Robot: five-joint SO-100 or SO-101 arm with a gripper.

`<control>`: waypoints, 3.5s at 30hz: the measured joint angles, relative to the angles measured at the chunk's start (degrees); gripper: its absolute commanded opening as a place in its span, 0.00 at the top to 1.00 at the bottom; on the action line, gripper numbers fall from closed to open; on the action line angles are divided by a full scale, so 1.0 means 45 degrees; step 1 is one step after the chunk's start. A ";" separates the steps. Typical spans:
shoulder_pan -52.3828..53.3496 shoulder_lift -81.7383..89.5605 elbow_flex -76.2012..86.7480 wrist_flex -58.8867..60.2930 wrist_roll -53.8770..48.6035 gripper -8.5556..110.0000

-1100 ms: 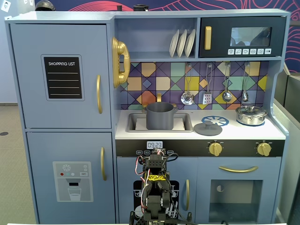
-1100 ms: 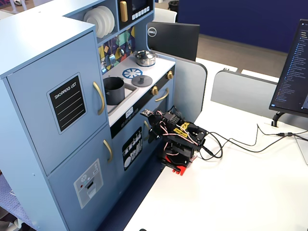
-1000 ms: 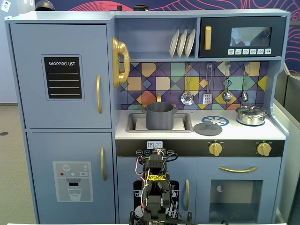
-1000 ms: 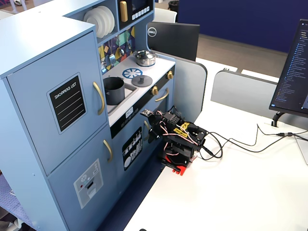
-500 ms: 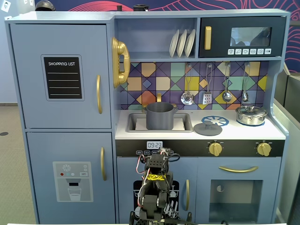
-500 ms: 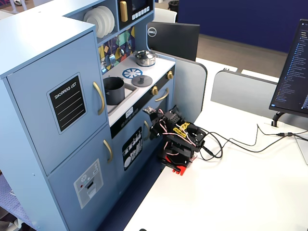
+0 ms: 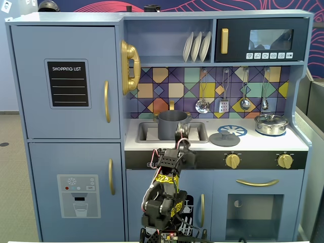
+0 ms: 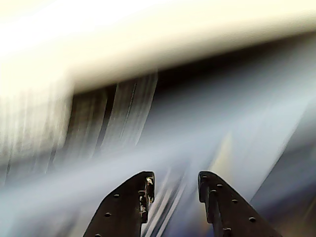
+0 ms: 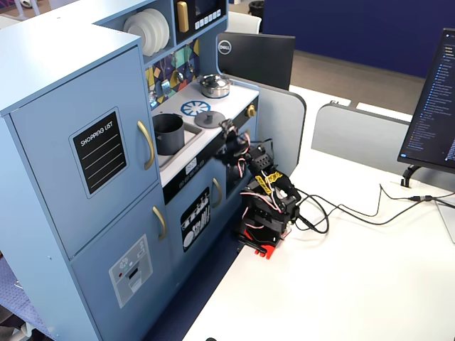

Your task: Pick up the lid from the counter and put it on the gray recipient

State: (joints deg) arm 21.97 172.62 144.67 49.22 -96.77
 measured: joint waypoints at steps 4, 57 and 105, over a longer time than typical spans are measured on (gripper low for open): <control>0.1348 -0.0137 -0.0254 -0.1875 -0.0605 0.76; 0.2969 -1.4336 -0.4063 -1.5742 0.0840 0.88; -0.3750 -1.0547 -0.8457 -0.9336 0.1230 0.93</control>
State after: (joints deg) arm 5.10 125.16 106.61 7.21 -91.23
